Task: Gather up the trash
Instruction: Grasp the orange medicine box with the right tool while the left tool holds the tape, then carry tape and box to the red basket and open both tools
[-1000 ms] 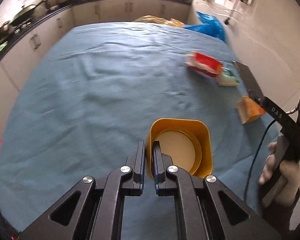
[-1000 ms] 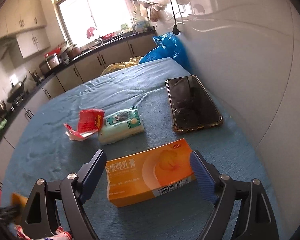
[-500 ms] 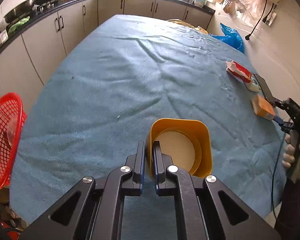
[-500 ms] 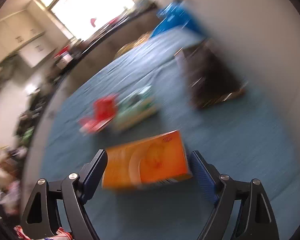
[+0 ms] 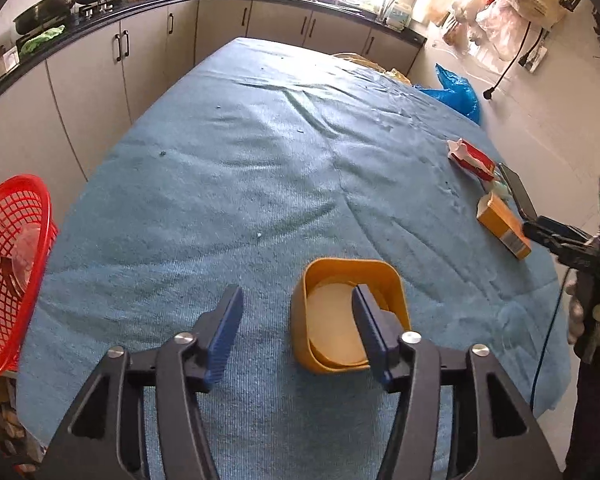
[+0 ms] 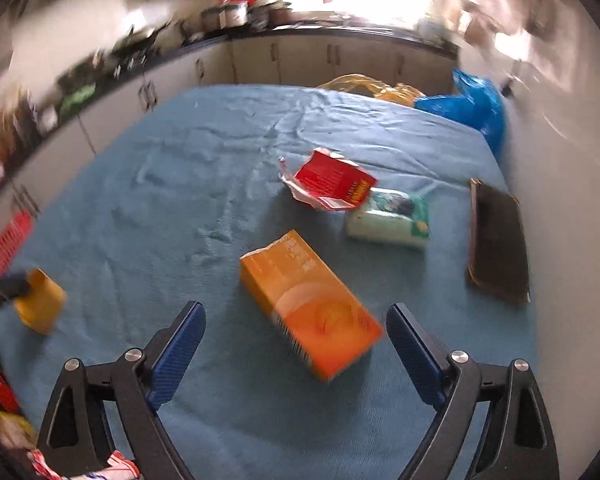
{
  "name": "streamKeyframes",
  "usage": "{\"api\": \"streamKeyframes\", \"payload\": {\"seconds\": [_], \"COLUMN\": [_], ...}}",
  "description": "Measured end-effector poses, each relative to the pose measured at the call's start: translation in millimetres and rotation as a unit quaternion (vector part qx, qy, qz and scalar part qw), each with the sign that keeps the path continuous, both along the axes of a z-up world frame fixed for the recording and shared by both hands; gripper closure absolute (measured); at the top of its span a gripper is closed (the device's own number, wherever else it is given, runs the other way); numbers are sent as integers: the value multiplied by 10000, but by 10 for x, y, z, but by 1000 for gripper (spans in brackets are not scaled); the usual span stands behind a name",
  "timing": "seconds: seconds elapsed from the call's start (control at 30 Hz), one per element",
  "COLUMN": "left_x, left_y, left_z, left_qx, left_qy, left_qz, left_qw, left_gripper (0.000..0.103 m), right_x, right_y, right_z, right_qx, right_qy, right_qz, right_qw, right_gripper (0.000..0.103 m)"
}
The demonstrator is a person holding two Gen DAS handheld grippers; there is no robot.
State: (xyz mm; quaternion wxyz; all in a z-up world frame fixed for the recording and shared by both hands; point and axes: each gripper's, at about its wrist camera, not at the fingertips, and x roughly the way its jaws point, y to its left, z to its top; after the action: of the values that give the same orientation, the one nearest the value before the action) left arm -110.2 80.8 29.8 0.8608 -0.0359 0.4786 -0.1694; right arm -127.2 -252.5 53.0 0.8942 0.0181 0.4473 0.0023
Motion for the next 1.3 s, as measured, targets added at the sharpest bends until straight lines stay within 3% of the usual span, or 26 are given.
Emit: {"api": "streamKeyframes", "payload": {"seconds": [0.23,0.43,0.5,0.53,0.57,0.7,1.0,1.3], "left_x": [103,106,100,96,91,-6,-364,-623], "left_y": [-155,-301,-276,-253,-228,-96,388,1118], "left_z": [-110,-177,-170,-168,-162,-70,301,505], "left_qx": [132,527,464,468,424,289,-31,-111], "left_qy": [106,20,12,36,92,2,-365,-633], "left_qz": [-64,-65,-33,1,15,155,574,1314], "left_qw": [9998,9986,9989,9989,9991,9995,9977,9892], "left_gripper": [39,36,56,89,92,93,93,93], "right_x": [307,256,223,212,205,114,-153,-257], "right_y": [27,89,119,148,184,257,573,1370], "right_z": [-302,-310,-301,-298,-290,-247,23,328], "right_qx": [45,117,167,121,42,90,481,869], "right_qy": [233,143,109,99,94,114,-264,-570], "right_qz": [267,180,130,88,52,11,89,862], "right_qw": [9994,9997,9997,9998,9999,9999,9985,9908], "right_gripper": [9,11,21,27,38,50,50,50]}}
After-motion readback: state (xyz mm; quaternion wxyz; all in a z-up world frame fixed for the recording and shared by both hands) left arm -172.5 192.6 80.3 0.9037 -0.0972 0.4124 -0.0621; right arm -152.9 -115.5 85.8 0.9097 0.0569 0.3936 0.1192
